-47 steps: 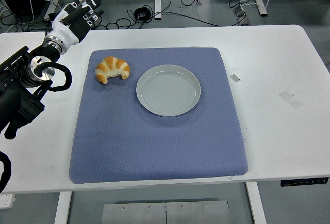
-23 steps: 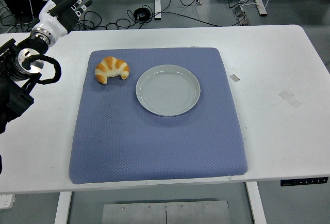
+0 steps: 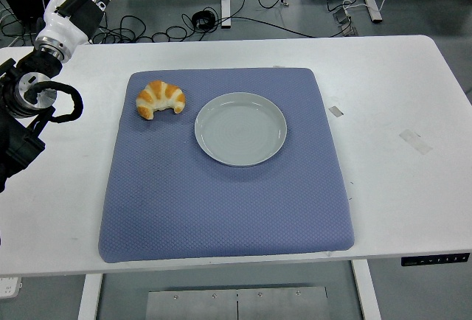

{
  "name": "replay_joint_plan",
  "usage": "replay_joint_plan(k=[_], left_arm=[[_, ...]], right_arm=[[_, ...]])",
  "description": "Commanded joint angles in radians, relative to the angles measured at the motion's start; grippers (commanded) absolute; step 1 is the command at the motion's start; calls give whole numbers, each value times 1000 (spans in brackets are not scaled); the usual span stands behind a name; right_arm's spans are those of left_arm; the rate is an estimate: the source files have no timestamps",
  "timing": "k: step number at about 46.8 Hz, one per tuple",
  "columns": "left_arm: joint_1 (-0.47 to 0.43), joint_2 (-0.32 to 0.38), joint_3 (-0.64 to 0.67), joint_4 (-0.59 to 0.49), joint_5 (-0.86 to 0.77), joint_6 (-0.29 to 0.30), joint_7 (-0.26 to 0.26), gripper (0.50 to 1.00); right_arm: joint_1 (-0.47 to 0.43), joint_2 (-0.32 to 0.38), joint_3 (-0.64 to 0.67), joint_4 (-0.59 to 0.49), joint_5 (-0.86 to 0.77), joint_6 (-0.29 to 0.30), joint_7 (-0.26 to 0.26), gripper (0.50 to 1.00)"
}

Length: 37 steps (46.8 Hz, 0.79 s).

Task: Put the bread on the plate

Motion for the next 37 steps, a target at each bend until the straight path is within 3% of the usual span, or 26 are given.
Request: replay_joint_plan(k=[1,13,20,25,33,37], left_arm=[[0,0,3,0,0,3,0,981],[-12,0,74,0,22,16,9,971],[-35,9,176,-20,25,89,12,940],[-43,50,252,-95,37,114,13,906],[-52,124,319,-255,128,281,7,895],[-60,132,322,-293,178,368,4,958]], right_arm=[[0,0,0,0,0,0,0,1000],[0,0,0,0,0,0,0,1000],[0,0,0,0,0,0,0,1000],[0,0,0,0,0,0,0,1000],[0,0,0,0,0,0,0,1000],[0,0,0,0,0,0,0,1000]])
